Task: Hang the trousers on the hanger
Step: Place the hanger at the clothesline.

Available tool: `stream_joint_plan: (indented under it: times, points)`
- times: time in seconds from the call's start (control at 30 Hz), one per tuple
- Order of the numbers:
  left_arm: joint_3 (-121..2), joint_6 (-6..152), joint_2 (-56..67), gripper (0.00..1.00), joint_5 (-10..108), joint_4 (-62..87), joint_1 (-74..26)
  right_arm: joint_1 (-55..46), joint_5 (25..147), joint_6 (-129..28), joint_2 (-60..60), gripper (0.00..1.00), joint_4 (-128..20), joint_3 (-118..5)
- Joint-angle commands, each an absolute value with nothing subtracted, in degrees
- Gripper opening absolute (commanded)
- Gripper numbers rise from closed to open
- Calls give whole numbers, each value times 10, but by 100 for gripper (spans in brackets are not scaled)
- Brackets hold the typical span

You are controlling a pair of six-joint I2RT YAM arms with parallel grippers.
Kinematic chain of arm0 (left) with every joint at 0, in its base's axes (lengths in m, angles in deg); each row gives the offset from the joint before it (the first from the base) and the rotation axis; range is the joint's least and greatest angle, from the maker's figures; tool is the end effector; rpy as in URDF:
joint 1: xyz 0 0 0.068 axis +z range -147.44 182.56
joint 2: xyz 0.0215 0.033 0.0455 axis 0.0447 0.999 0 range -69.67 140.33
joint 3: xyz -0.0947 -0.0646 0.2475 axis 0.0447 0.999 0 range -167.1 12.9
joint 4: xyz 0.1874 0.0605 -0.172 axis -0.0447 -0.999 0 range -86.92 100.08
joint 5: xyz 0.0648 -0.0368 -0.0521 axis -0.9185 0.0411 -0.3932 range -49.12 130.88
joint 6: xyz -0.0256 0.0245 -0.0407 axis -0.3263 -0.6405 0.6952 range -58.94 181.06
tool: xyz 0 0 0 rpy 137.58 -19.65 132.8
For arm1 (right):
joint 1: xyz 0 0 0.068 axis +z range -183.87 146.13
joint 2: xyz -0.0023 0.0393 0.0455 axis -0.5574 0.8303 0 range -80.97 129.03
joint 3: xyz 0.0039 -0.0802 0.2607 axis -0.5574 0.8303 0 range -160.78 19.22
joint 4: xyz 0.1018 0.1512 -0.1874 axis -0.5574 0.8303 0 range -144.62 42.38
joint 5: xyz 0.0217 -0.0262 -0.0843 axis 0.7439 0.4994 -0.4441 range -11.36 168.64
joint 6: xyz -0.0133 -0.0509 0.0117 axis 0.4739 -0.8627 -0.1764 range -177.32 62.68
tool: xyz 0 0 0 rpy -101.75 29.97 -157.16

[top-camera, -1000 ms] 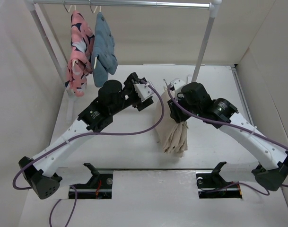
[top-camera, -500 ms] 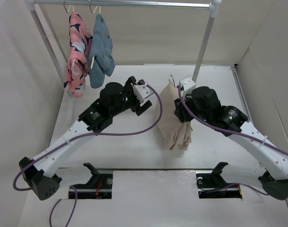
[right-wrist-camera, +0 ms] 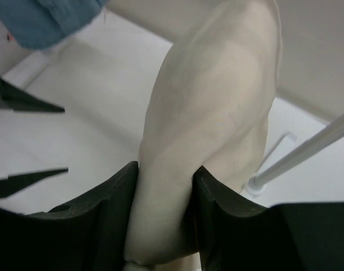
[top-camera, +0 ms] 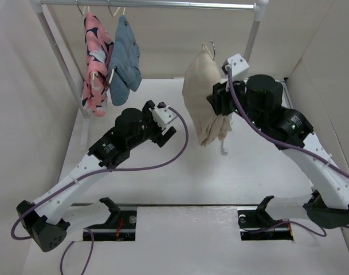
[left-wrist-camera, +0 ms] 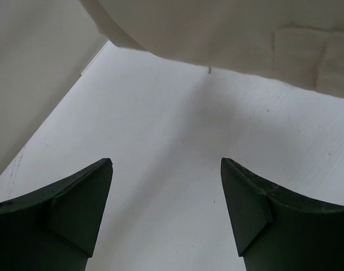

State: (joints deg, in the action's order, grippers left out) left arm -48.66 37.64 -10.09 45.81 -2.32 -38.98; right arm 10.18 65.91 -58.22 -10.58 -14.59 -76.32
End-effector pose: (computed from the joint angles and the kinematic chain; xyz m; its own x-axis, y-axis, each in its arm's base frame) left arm 0.1753 -0.1592 0.3898 0.1636 0.3841 -0.9087 0.7182 0.5851 0.3766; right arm 0.1726 0.1562 0.4927 -0.1763 -0.1919 -0.9655 -0.5279 0.8463 -0.0718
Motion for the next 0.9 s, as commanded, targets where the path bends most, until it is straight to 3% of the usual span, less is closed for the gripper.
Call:
stream_joint_plan:
  times: [0.0,0.37,0.87]
  points:
    - [-479,397,-124,75,450,-14,-387,94,635,-621,-77,0,-242,-867]
    - [-455,407,-163,75,445,-9,-366,-6,703,-634,60,0,-272,-1037]
    - [-427,413,-185,75,445,2,-349,-81,785,-596,127,0,-326,-1065]
